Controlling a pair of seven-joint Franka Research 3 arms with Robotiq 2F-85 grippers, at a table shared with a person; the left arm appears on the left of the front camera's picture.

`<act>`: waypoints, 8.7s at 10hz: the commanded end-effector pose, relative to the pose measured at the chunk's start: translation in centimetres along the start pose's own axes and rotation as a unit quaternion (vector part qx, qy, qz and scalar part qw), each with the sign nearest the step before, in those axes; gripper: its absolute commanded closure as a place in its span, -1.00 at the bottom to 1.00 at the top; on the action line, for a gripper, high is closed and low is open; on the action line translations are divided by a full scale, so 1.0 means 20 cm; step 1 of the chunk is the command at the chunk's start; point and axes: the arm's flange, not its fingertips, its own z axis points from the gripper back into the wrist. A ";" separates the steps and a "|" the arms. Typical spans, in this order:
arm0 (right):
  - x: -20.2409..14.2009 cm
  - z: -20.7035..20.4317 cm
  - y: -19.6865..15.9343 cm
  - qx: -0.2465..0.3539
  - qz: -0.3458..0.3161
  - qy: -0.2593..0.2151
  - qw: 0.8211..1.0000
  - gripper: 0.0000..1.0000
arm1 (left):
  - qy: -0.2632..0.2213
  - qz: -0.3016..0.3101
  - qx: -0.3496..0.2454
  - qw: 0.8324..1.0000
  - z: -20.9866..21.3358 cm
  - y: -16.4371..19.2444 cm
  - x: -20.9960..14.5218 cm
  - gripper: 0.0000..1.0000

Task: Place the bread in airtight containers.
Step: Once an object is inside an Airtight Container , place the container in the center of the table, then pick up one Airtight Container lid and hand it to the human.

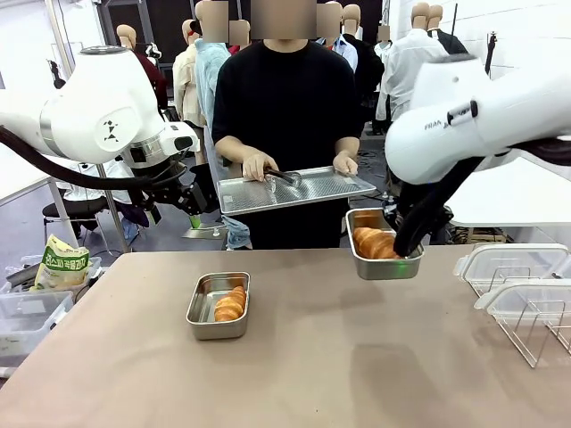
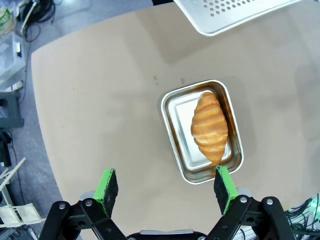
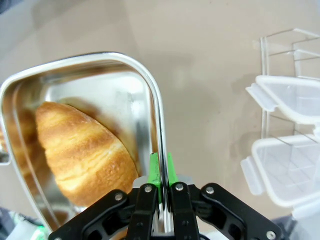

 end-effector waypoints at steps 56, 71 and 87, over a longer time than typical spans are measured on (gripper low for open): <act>-0.24 0.20 -0.03 0.062 0.025 -0.123 0.990 -1.00 | -0.001 0.001 0.002 1.000 0.01 0.01 0.00 -1.00; -0.44 0.45 -0.47 0.046 -0.217 -0.097 0.970 -1.00 | -0.001 0.001 0.002 1.000 0.01 0.01 0.00 -1.00; -0.52 0.47 -1.22 0.029 0.246 0.030 0.968 -1.00 | -0.001 0.001 0.002 1.000 0.01 0.01 0.00 -1.00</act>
